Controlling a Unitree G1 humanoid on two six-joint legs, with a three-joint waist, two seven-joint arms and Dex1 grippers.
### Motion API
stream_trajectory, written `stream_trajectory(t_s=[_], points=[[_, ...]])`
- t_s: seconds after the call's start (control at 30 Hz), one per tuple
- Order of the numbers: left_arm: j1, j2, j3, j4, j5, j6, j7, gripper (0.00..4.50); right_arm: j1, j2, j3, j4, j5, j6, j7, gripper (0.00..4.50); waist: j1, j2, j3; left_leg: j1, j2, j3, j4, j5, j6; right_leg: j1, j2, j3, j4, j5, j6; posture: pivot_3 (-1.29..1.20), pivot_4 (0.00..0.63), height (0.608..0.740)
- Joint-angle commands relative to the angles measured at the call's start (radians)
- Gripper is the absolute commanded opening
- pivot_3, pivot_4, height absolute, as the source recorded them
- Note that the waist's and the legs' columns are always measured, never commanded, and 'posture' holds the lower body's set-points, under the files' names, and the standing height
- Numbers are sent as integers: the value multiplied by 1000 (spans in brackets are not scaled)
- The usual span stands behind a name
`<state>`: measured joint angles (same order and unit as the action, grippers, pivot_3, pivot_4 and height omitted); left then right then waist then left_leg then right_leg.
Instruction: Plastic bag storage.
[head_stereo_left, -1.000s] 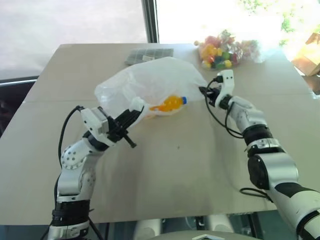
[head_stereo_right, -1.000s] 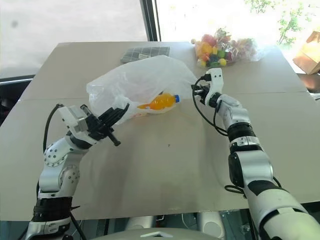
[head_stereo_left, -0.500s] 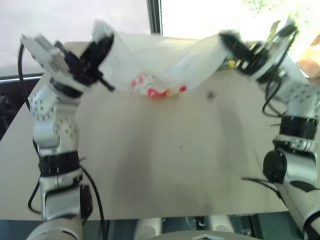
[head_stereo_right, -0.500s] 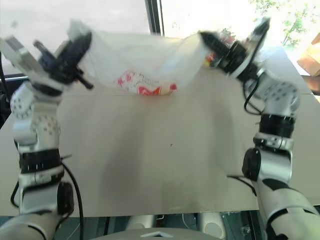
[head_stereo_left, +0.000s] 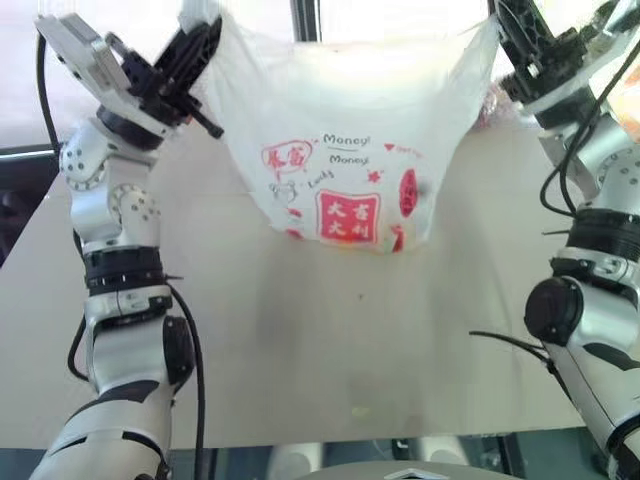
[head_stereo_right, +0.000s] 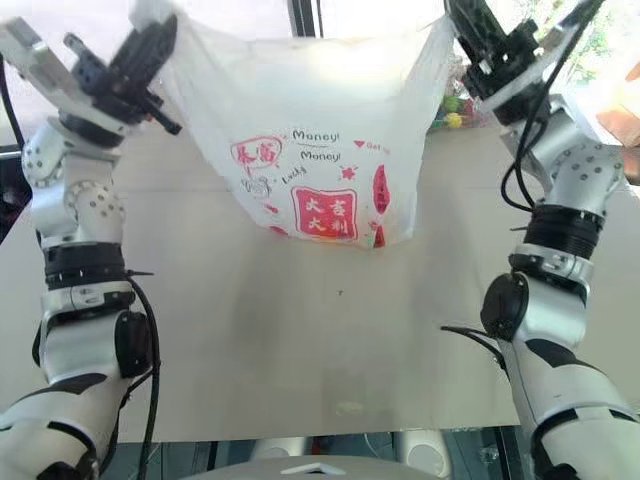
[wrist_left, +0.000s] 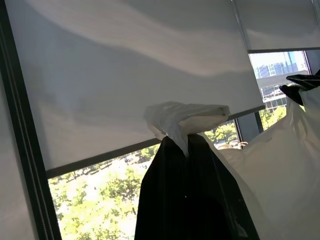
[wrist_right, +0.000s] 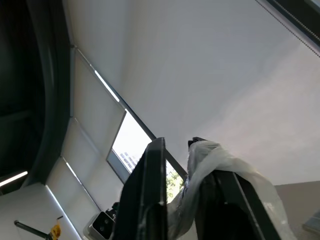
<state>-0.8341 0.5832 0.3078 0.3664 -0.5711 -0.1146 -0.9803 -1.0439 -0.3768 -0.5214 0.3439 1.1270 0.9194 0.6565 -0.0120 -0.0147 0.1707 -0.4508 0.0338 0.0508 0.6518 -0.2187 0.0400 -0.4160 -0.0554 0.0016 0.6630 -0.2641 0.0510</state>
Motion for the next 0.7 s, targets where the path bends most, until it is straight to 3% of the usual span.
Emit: stream_trajectory(t_s=[0.03,0.17,0.2,0.33,0.47,0.7], points=[[24,27,39,-7,1,-19,-5,0,37,-64,27,-103,18,37,77,2349,1,-1,0,0,0,0,1,0,0,0,0,0,0,0,0,0,150,740],[78,51,55,14,11,-16,-3,0,126,-172,50,-139,19,95,162,4270,2,-1,0,0,0,-1,3,-1,2,0,0,0,0,0,0,0,150,740],[93,57,61,16,9,-3,2,0,154,-207,46,-146,34,122,194,4433,1,-1,0,2,0,-1,3,-2,4,1,0,-1,0,0,0,0,150,740],[165,83,95,-4,-37,127,21,0,267,-309,58,-181,40,179,269,4433,1,-1,0,3,0,-1,4,-2,4,2,0,-1,1,0,0,0,150,740],[280,136,145,-32,-79,374,120,0,458,-383,187,-285,-142,81,306,4433,-5,-1,0,3,2,-1,5,-3,4,2,1,0,2,0,0,0,150,740],[636,202,234,-415,-207,695,185,0,663,-298,189,-380,-297,-139,227,4433,-4,-2,0,3,3,-1,7,-2,4,2,1,1,3,0,0,0,150,740]])
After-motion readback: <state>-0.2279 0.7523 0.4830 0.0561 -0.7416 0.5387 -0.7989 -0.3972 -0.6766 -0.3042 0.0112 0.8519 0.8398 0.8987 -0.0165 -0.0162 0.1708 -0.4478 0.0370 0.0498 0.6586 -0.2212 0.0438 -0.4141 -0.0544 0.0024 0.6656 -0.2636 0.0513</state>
